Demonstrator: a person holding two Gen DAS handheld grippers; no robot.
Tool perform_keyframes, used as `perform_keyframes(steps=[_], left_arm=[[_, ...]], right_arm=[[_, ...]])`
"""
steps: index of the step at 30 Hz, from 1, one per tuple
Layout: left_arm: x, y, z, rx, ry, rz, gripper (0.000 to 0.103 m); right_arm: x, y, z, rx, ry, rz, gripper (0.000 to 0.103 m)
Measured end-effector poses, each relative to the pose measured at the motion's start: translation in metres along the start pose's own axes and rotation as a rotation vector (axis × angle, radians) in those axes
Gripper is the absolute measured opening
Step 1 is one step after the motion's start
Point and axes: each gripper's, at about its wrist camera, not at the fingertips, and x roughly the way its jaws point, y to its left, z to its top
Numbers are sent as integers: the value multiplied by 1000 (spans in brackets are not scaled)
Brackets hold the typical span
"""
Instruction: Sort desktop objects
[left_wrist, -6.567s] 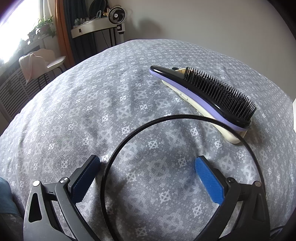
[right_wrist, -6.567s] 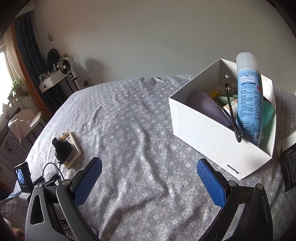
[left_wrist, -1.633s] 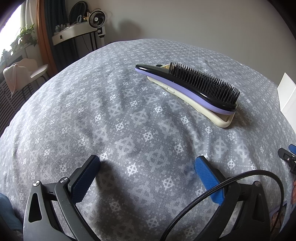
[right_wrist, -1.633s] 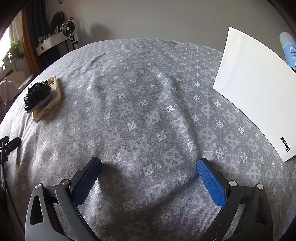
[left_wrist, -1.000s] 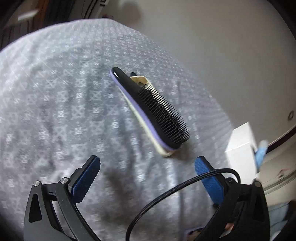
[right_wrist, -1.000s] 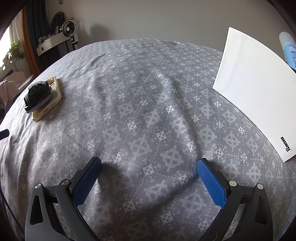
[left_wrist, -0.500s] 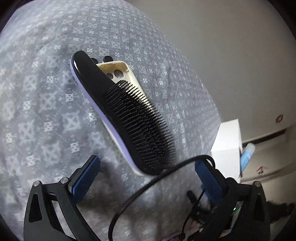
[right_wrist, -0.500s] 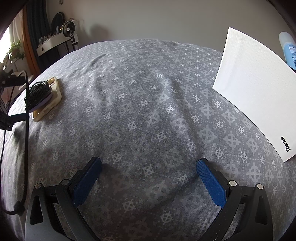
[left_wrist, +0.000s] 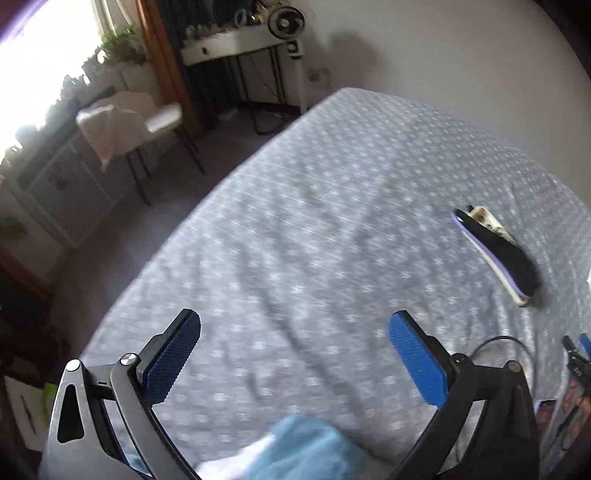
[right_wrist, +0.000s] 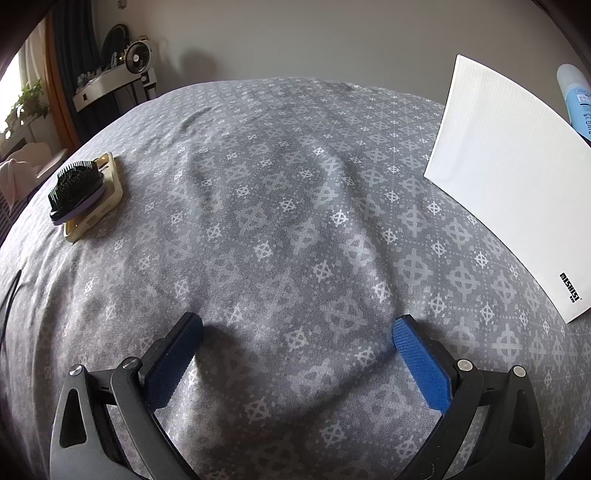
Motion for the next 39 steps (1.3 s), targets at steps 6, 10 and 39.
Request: perform_keyframes(steps=[6, 10, 39], left_arm=[[-45, 74, 24, 61, -147, 481, 103], [-57, 80, 29, 180, -235, 706, 103], [-61, 151, 12, 460, -59, 766, 103]], right_arm=[[0, 0, 0, 0, 0, 1, 103], [0, 0, 0, -1, -1, 1, 103], [0, 0, 0, -4, -1, 2, 103]])
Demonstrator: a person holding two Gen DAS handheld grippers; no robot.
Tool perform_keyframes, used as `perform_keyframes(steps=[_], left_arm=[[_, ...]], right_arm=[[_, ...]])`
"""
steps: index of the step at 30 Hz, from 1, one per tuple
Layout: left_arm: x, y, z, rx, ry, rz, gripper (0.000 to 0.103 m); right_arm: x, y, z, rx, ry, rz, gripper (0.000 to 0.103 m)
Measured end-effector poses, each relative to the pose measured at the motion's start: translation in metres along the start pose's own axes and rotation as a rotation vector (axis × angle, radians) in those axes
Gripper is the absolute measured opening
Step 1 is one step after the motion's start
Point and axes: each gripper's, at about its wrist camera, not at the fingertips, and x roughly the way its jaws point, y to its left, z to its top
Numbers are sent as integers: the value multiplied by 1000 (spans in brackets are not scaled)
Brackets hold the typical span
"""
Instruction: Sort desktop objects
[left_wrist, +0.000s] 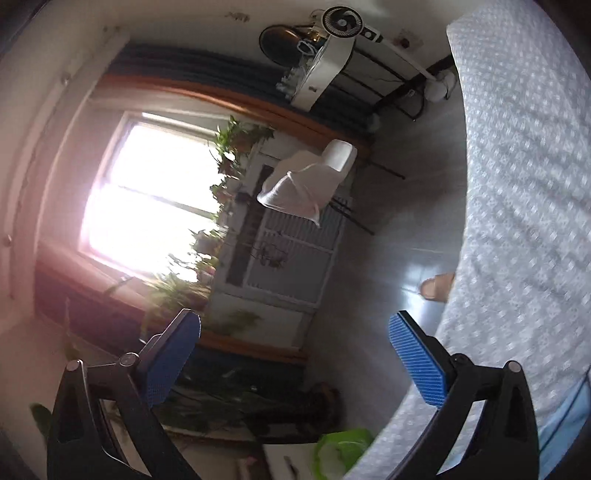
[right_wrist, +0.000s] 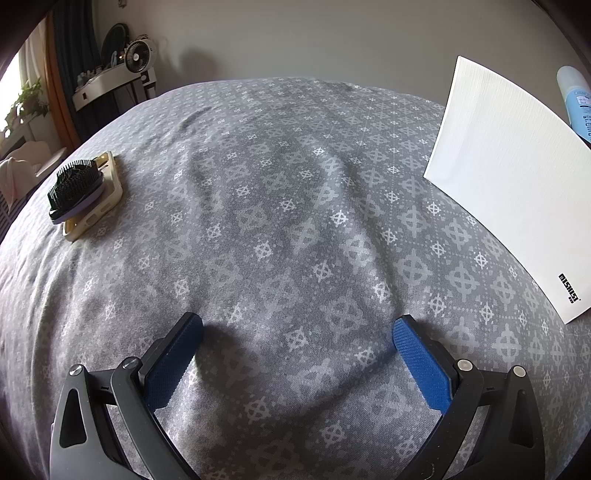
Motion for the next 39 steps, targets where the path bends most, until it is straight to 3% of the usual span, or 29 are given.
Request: perform_keyframes(steps=[5, 9, 11, 14, 17, 18, 21, 24, 31, 36, 38, 39], left_arm=[[-38, -81, 29, -82, -31, -363, 103], [-95, -145, 75, -196, -99, -774, 103], [-115, -175, 98, -271, -91, -1002, 103], [-127, -230, 126, -368, 22, -1349, 103], [-127, -292, 141, -452, 214, -1588, 103], [-125, -307, 145, -479, 252, -1636, 103], [-113, -344, 156, -606, 335, -1708, 103], [-109, -364, 166, -671, 365, -1773, 103], [-106, -380, 196, -784, 337, -1739, 103], [-114, -385, 212, -817, 257, -1708, 100], [-115, -384, 214, -818, 234, -1674, 73], [-114, -385, 215, -815, 236, -1649, 52]], right_arm=[[0, 0, 0, 0, 1, 0, 103], [0, 0, 0, 0, 0, 0, 103], [0, 0, 0, 0, 0, 0, 103], [0, 0, 0, 0, 0, 1, 103], [0, 0, 0, -1, 0, 0, 103], [0, 0, 0, -1, 0, 0, 103], [0, 0, 0, -1, 0, 1, 103], [0, 0, 0, -1, 0, 1, 103], [1, 0, 0, -3, -2, 0, 103], [1, 0, 1, -5, -3, 1, 103], [1, 0, 1, -5, -3, 2, 103], [1, 0, 1, -5, -3, 2, 103]])
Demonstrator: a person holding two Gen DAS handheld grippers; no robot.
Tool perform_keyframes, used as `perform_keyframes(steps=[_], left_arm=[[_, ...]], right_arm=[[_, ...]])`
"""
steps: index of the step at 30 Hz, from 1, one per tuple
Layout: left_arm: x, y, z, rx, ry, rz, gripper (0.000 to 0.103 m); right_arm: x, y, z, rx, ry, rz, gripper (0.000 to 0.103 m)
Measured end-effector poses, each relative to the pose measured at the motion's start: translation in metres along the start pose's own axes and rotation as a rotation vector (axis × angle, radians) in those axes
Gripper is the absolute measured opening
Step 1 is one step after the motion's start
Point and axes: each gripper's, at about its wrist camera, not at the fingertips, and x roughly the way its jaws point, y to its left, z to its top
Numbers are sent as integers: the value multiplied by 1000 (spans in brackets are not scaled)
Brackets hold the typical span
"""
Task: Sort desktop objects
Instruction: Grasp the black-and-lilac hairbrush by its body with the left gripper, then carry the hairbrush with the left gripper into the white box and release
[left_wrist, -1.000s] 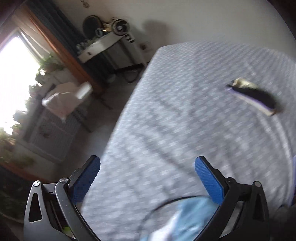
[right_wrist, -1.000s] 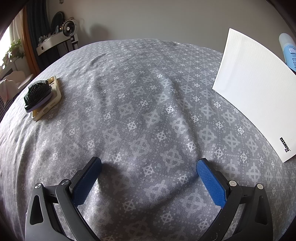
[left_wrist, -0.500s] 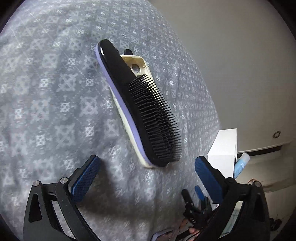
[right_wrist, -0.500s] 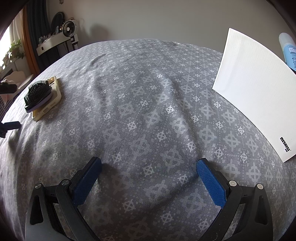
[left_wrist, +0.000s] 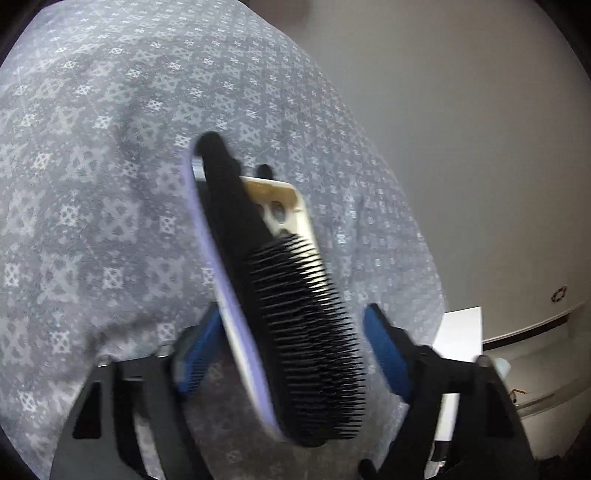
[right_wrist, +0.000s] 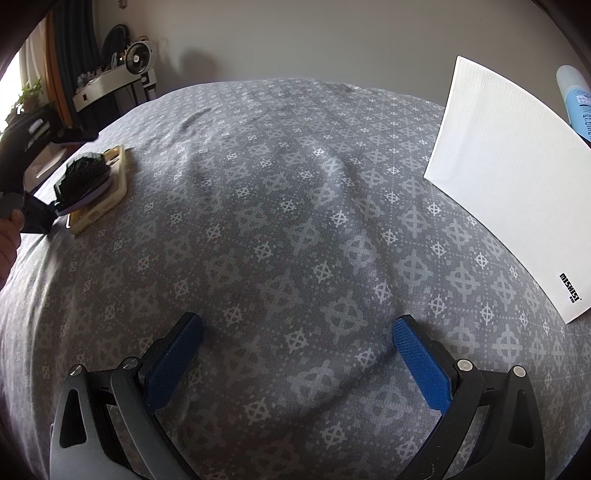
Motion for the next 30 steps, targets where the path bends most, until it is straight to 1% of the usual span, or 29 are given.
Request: perform_keyframes(steps=[1, 3, 6, 7, 11, 15, 18, 19, 21, 22, 25, 26, 28, 29, 30], left_arm=[[0, 2, 1, -12, -1, -38, 49], [2, 7, 3, -31, 34, -119, 47], [1, -4, 0, 22, 61, -152, 45], [5, -13, -3, 37, 65, -164, 45], [-5, -48, -11, 121, 76, -215, 45], [-18, -105, -17, 247, 96, -267, 45], [-20, -163, -19, 342, 131, -325, 45], [-20, -190, -21, 384, 150, -349, 45], [-21, -230, -23, 452, 186, -380, 45], [-15, -257, -27, 490, 209, -389, 45], [11, -323, -40, 577, 274, -396, 45], [15, -343, -51, 613, 300, -392, 45], [31, -370, -63, 652, 342, -387, 45], [25, -380, -76, 670, 356, -390, 45], [31, -394, -86, 701, 369, -389, 45]], right_arm=[[0, 0, 1, 0, 0, 0, 103], [0, 0, 0, 0, 0, 0, 103], [0, 0, 0, -1, 0, 0, 103], [0, 0, 1, -1, 0, 0, 103], [0, 0, 0, -1, -1, 1, 103], [0, 0, 0, -2, -1, 1, 103], [0, 0, 0, -2, -1, 1, 103], [0, 0, 0, -2, -1, 1, 103], [0, 0, 0, -2, -1, 1, 103], [0, 0, 0, -3, -1, 1, 103], [0, 0, 0, -2, -1, 2, 103], [1, 0, 1, -2, -2, 2, 103], [1, 0, 0, -3, -2, 2, 103], [0, 0, 0, -3, -2, 2, 103], [0, 0, 0, -3, -2, 2, 103]])
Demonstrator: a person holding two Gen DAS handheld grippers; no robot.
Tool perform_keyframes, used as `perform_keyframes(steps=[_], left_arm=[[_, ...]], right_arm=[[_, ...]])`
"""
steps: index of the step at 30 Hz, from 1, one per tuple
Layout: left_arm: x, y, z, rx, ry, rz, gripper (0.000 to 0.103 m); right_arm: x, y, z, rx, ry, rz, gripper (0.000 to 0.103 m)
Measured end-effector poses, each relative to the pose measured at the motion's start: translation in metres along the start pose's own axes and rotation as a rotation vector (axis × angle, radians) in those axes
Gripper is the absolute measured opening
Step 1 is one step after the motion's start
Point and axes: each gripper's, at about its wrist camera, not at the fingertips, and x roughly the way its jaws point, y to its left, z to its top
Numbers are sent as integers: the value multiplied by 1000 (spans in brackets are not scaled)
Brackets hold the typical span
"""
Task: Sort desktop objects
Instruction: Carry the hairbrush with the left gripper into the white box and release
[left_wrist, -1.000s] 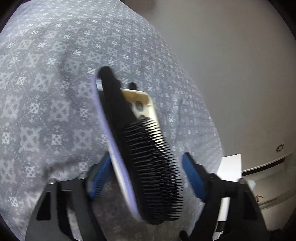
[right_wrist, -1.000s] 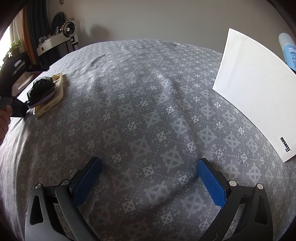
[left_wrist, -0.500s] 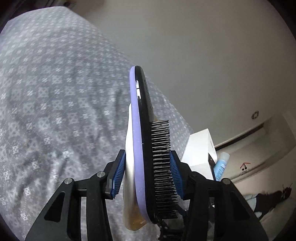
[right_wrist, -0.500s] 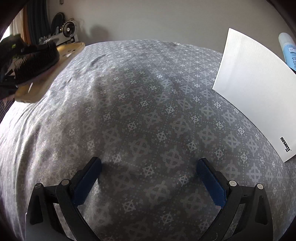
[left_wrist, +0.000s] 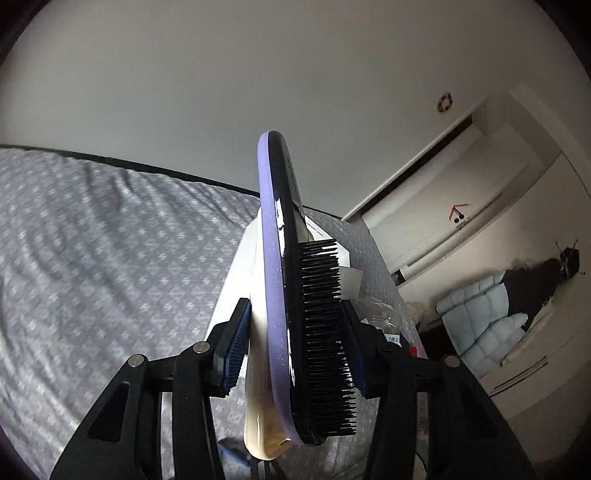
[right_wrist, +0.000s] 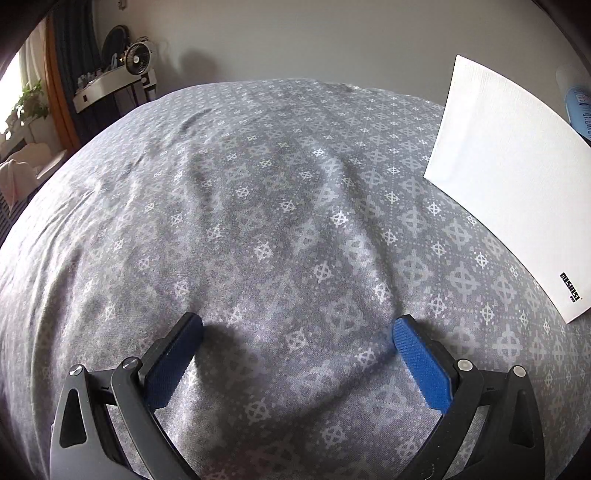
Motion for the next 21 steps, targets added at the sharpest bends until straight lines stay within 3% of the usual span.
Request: perform_keyframes(steps=[4, 11, 12, 15, 18, 21], left_arm=[[56, -39, 7, 114, 77, 65, 46], [119, -52, -7, 173, 159, 295, 52], [119, -52, -7, 172, 142, 320, 54], [100, -48, -5, 135, 73, 335, 84], [74, -40, -3, 138, 20, 380, 85], [36, -25, -9, 155, -23, 478, 86]], right_arm=[[1, -1, 1, 2, -1, 3, 103], [3, -1, 4, 5, -4, 9, 103], [3, 0, 4, 6, -4, 9, 103], [5, 1, 7, 6, -5, 10, 103], [5, 1, 7, 4, -5, 9, 103], [4, 1, 5, 5, -5, 10, 103]])
